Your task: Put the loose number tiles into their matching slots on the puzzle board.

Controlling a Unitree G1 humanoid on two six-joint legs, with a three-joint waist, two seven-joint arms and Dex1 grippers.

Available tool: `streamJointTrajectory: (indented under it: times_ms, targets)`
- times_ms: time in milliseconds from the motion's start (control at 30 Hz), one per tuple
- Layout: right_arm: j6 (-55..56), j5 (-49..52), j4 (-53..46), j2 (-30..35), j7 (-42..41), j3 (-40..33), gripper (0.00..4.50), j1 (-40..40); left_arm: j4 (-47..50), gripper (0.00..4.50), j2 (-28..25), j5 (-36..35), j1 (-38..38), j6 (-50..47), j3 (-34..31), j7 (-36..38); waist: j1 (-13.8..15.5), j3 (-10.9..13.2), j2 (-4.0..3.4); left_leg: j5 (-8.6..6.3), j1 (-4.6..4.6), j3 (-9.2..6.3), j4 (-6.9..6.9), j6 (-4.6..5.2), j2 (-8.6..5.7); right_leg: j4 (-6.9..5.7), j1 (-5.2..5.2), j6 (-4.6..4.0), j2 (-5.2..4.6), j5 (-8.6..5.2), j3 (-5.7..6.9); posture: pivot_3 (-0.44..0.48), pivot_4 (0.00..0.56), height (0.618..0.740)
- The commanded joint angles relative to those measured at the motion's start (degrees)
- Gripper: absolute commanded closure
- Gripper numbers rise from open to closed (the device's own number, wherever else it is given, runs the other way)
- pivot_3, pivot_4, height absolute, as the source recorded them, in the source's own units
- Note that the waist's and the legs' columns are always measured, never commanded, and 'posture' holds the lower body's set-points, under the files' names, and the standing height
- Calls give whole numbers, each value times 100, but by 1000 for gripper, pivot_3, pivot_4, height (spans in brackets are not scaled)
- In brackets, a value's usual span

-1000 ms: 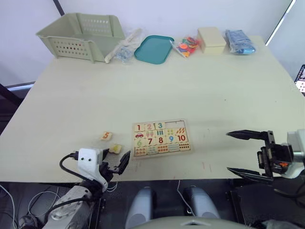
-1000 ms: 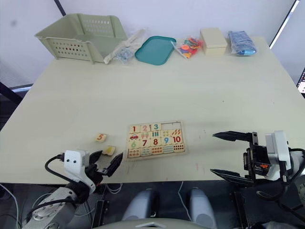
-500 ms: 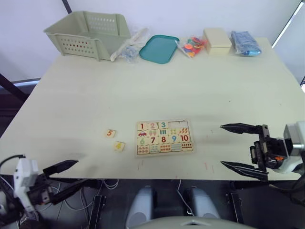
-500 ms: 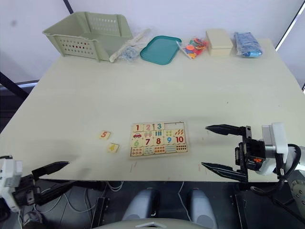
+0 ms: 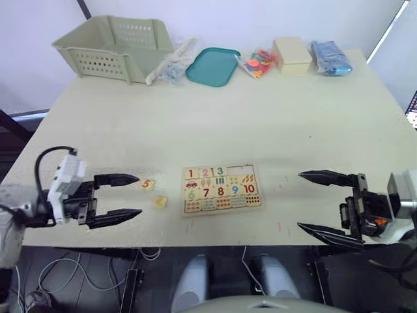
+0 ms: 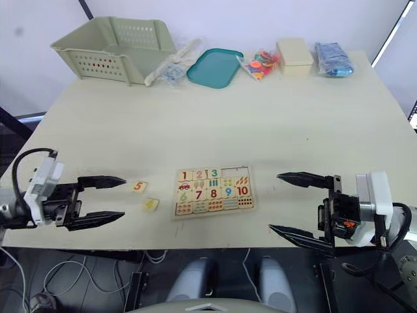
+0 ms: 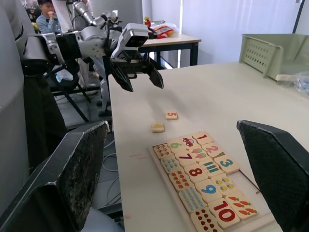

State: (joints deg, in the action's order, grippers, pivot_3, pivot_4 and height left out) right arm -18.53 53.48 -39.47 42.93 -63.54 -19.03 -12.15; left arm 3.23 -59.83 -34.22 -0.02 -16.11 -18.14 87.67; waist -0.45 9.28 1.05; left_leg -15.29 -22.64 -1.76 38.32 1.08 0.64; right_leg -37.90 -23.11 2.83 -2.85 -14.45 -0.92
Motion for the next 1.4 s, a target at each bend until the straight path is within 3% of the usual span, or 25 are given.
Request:
streamJointTrajectory:
  times_ms: [33, 333, 433, 667, 900, 1033, 1400]
  targets:
    - [10, 114, -126, 82, -87, -155, 0, -59, -102, 70, -195, 382, -613, 348, 643, 377, 23, 0, 0, 0, 0, 1, 1, 0, -3, 0, 0, 0, -1, 0, -1, 0, 150, 740]
    - [30, 125, -165, 142, -169, -362, 0, -317, -1302, 70, -474, 715, -1919, 1480, 2384, 483, -32, 4, -4, 0, -2, 2, 0, 0, -9, -1, -3, 1, 5, 0, -5, 0, 150, 740]
    - [66, 85, -253, 113, -138, -426, 0, -502, -1725, 70, -697, 505, -2150, 1812, 2911, 483, -25, 5, -5, 0, -2, 1, 1, 0, -10, -3, -3, 1, 6, 0, -3, 0, 150, 740]
    - [150, 4, -372, 37, -29, -428, 0, -691, -2414, 70, -887, 556, -2582, 2656, 3627, 483, -4, 5, -5, 0, -5, 1, 3, 1, -10, -2, -3, 2, 5, 0, -2, 0, 150, 740]
    - [227, -87, -419, -65, 36, -366, 0, -787, -2834, 70, -784, 493, -2755, 3013, 3964, 483, -14, 6, -4, 0, -5, 1, 4, 1, -11, -5, -3, 2, 5, 0, -3, 0, 150, 740]
    - [247, -111, -413, -86, 48, -363, 0, -796, -3088, 1247, -655, 557, -2847, 3239, 4024, 483, -18, 6, -4, 0, -6, -1, 4, 1, -10, -6, -3, 1, 7, 0, -1, 0, 150, 740]
    - [275, -134, -478, -123, 72, -375, 0, -895, -3848, 1247, -271, 872, -3075, 3905, 4260, 483, -17, 6, -3, 0, -6, -3, 6, 1, -12, -8, -2, 1, 7, 0, 0, 0, 150, 740]
